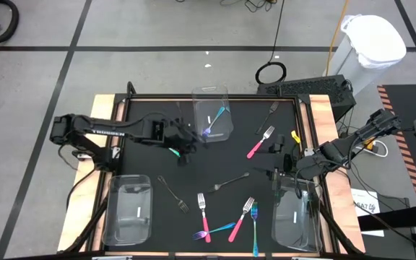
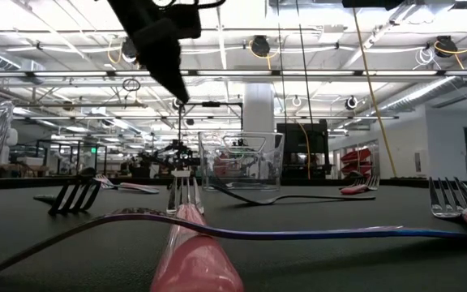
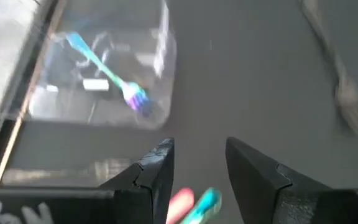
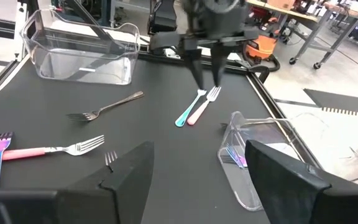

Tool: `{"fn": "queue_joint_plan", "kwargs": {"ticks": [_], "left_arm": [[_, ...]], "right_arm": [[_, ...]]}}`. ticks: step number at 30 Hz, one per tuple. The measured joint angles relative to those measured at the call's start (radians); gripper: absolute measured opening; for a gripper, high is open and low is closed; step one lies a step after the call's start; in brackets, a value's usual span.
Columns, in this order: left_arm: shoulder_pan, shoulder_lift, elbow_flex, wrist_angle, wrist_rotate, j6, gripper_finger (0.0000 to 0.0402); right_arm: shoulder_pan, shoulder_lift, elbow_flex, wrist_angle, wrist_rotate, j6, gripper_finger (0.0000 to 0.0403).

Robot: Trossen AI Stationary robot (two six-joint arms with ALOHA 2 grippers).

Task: Sort silverware by color (type)
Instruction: Put the blue fork into the top transparent bin

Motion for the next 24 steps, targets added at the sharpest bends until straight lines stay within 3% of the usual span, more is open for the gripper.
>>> {"fn": "queue_joint_plan", "kwargs": {"ticks": [11, 14, 20, 24], "left_arm": [[0.001, 0.0, 0.0, -0.222, -0.003, 0.081, 0.0148], [0.014, 0.004, -0.02, -0.221, 0.002, 0.129, 0.0148], [0.053, 0.005, -0.127, -0.223, 0.121, 0.288, 0.0148], [0.092, 0.005, -0.206, -0.18, 0.125, 0.329, 0.0148]], "right_arm": [[0.0, 0.0, 0.0, 0.008, 0.003, -0.013, 0.0247], [0.0, 0.0, 0.0, 0.01, 0.003, -0.015, 0.0247], [0.0, 0.0, 0.0, 0.009, 0.003, -0.015, 0.0247], [0.0, 0.0, 0.0, 0.009, 0.003, -0.016, 0.0247]]}}
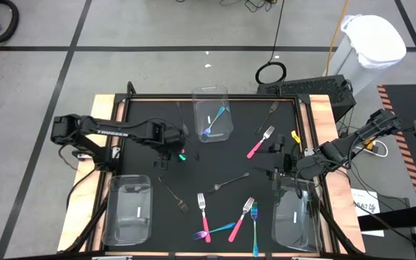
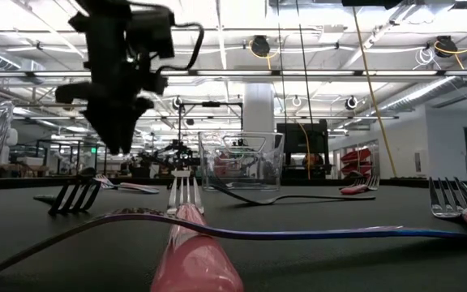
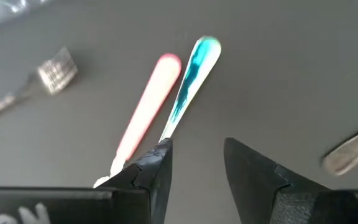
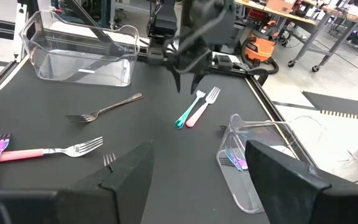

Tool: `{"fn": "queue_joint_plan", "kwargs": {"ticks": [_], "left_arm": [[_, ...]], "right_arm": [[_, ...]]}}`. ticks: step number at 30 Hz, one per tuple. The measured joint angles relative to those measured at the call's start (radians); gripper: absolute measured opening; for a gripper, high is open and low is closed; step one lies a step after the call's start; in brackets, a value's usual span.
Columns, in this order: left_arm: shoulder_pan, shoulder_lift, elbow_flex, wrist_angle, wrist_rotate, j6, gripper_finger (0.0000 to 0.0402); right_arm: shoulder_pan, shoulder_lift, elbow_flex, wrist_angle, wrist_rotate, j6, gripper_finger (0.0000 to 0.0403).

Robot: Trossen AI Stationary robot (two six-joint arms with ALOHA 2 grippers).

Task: Sort silverware by color (type)
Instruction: Put the blue fork into the top transparent bin

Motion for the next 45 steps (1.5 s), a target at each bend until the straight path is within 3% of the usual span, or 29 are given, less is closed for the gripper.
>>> {"fn": "queue_joint_plan", "kwargs": {"ticks": [14, 25, 39, 41, 45], "left_arm": [[0.135, 0.0, -0.172, 0.085, -0.001, 0.055, 0.0147], [0.196, -0.001, -0.207, 0.158, -0.002, 0.158, 0.0147], [0.208, -0.003, -0.223, 0.18, 0.012, 0.159, 0.0148], [0.208, -0.002, -0.223, 0.18, 0.014, 0.159, 0.0148], [0.208, -0.002, -0.223, 0.18, 0.016, 0.159, 0.0148]], "right_arm": [[0.0, 0.0, 0.0, 0.0, 0.0, 0.0, 0.0247], [-0.002, 0.035, 0.0, -0.003, 0.001, -0.004, 0.0247], [-0.002, 0.052, 0.0, -0.018, -0.002, -0.008, 0.0247], [-0.001, 0.051, 0.0, -0.048, -0.024, 0.014, 0.0247], [0.007, 0.049, 0.001, -0.159, -0.204, 0.11, 0.0247]]}}
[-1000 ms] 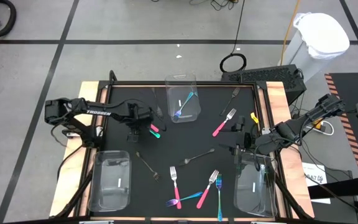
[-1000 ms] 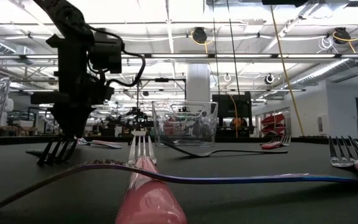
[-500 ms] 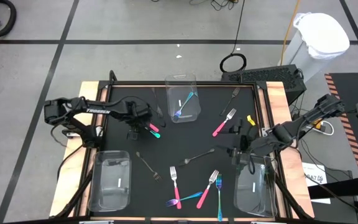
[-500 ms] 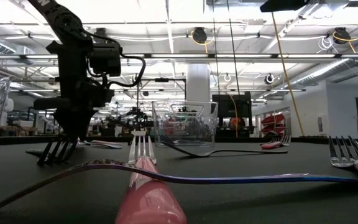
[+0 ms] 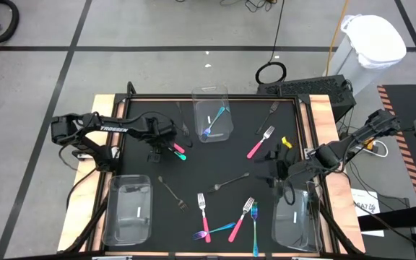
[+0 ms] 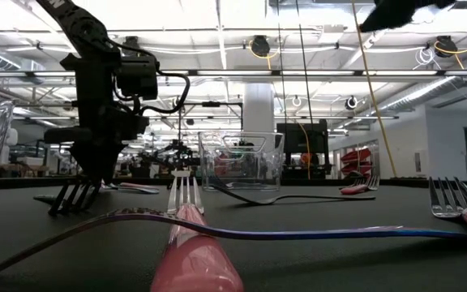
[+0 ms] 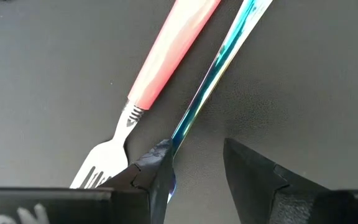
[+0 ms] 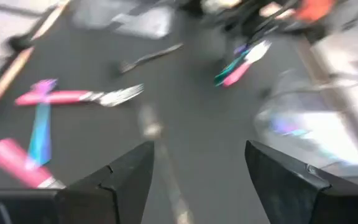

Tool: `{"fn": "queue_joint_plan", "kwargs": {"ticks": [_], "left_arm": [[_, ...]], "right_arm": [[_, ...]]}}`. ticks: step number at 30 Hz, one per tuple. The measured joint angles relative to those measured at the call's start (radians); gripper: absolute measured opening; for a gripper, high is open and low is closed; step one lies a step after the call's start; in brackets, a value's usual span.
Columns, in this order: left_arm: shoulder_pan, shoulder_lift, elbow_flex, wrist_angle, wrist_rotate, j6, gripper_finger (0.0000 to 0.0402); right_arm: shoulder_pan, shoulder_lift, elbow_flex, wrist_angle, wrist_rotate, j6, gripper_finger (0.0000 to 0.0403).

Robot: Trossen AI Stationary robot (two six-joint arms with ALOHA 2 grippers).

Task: Sort silverware by color (type)
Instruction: Put the blue fork into the top transparent bin

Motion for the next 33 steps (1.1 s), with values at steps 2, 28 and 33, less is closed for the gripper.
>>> {"fn": "queue_joint_plan", "kwargs": {"ticks": [2, 28, 33], "left_arm": [[0.0, 0.0, 0.0, 0.0, 0.002, 0.0, 0.0148], [-0.002, 0.066, 0.002, 0.014, 0.011, 0.021, 0.0148], [-0.002, 0.067, 0.001, 0.015, 0.009, 0.047, 0.0148]], "right_arm": [[0.002, -0.002, 0.0, -0.023, -0.053, 0.044, 0.0247], [0.032, -0.068, 0.0, -0.119, -0.059, 0.152, 0.0247], [0.032, -0.068, 0.0, -0.119, -0.058, 0.147, 0.0247]]}}
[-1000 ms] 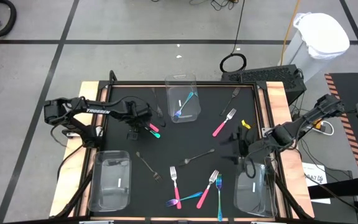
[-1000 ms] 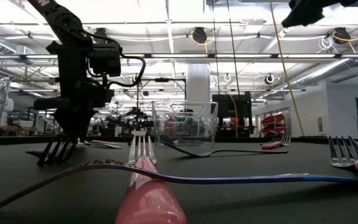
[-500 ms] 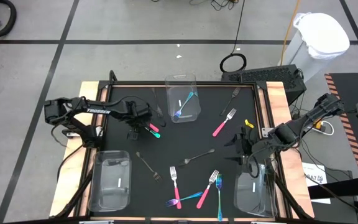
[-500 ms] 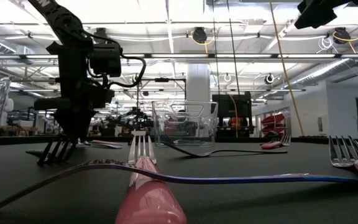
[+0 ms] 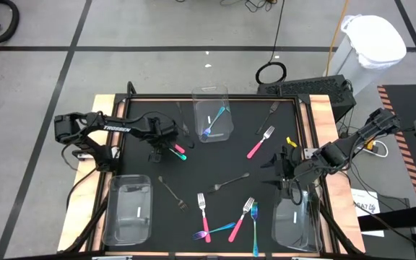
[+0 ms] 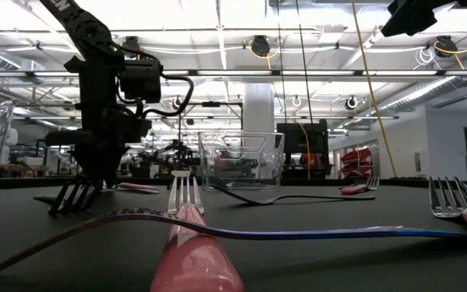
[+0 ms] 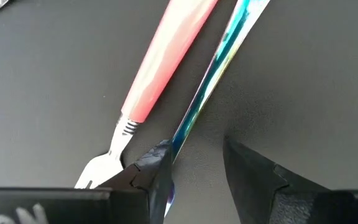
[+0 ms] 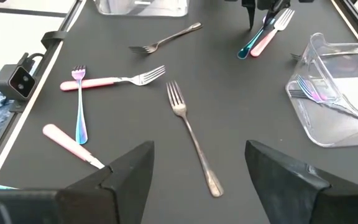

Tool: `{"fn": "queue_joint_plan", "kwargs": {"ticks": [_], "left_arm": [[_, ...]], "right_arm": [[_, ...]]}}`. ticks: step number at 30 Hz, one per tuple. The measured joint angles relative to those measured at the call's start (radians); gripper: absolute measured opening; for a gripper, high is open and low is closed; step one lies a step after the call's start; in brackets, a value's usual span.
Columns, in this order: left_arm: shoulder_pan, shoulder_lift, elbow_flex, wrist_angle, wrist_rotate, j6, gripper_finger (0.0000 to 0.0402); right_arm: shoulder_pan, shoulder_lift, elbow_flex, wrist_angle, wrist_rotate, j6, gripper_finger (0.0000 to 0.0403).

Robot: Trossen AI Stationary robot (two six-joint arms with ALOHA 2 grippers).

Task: Sort silverware by color (type)
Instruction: Put the blue fork into the top transparent bin

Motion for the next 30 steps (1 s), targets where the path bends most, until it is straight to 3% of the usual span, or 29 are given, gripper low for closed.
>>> {"fn": "queue_joint_plan", "kwargs": {"ticks": [30], "left_arm": [[-0.027, -0.012, -0.003, 0.02, -0.09, 0.029, 0.0147]], "right_arm": [[0.0, 0.0, 0.0, 0.016, 0.001, -0.014, 0.0247]]}}
